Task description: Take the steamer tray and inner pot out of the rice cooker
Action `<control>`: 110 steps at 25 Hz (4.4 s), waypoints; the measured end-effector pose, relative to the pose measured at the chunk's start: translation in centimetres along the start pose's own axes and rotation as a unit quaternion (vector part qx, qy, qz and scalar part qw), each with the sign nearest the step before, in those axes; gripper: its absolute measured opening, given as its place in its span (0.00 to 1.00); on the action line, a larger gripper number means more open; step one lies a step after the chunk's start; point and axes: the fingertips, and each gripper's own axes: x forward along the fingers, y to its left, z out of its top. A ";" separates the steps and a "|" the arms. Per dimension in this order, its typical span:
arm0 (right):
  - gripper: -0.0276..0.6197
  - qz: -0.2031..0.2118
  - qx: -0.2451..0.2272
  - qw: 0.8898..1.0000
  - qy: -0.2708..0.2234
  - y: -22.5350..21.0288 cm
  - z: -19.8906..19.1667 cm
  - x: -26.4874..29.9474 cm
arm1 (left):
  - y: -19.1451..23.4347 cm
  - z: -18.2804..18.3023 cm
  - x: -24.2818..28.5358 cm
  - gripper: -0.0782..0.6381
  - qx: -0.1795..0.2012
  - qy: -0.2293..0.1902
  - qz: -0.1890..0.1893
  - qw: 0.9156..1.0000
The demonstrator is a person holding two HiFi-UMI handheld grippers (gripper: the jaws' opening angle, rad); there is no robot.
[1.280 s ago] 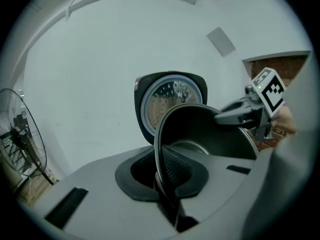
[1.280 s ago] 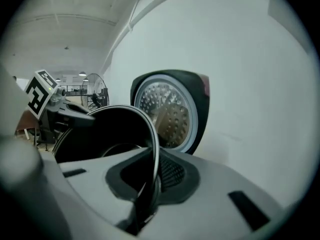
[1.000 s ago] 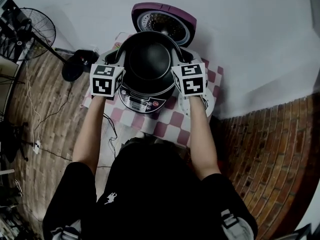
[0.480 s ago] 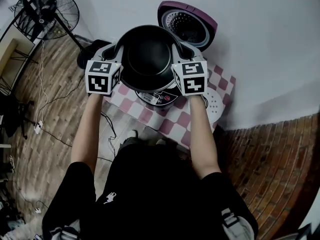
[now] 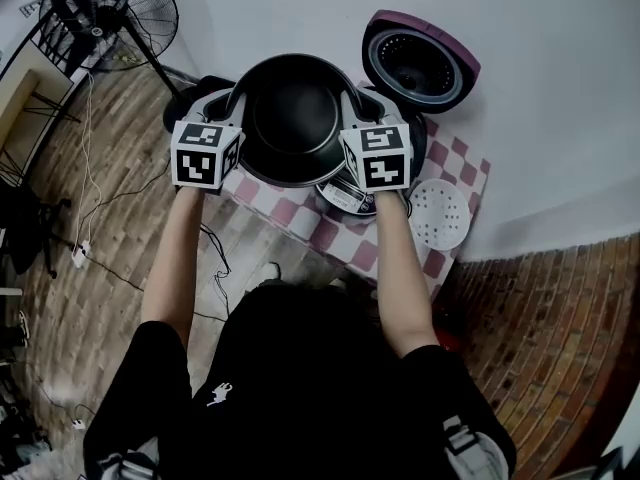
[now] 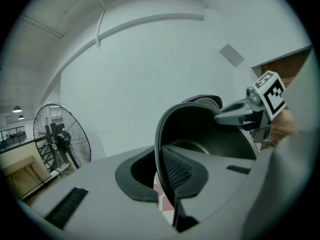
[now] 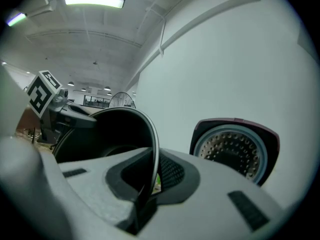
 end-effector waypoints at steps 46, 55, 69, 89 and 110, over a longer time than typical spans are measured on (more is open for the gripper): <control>0.09 -0.066 0.097 0.963 0.242 15.7 -19.6 12.5 | 9.2 -26.3 7.9 0.13 -0.024 0.210 -0.163 0.964; 0.10 -0.082 0.069 0.954 0.281 14.8 -20.9 14.2 | 9.3 -27.6 10.4 0.13 -0.024 0.243 -0.172 0.954; 0.17 -0.141 0.026 0.968 0.206 14.4 -15.8 13.6 | 9.2 -28.7 13.0 0.14 -0.027 0.264 -0.192 0.945; 0.05 -0.102 0.157 0.981 0.043 10.2 -9.1 -0.9 | 7.9 -14.8 4.3 0.13 -0.002 0.074 -0.095 0.993; 0.05 -0.129 0.151 0.979 -0.043 6.2 -10.2 -28.7 | -14.5 -7.7 -14.6 0.11 -0.022 -0.043 -0.135 0.990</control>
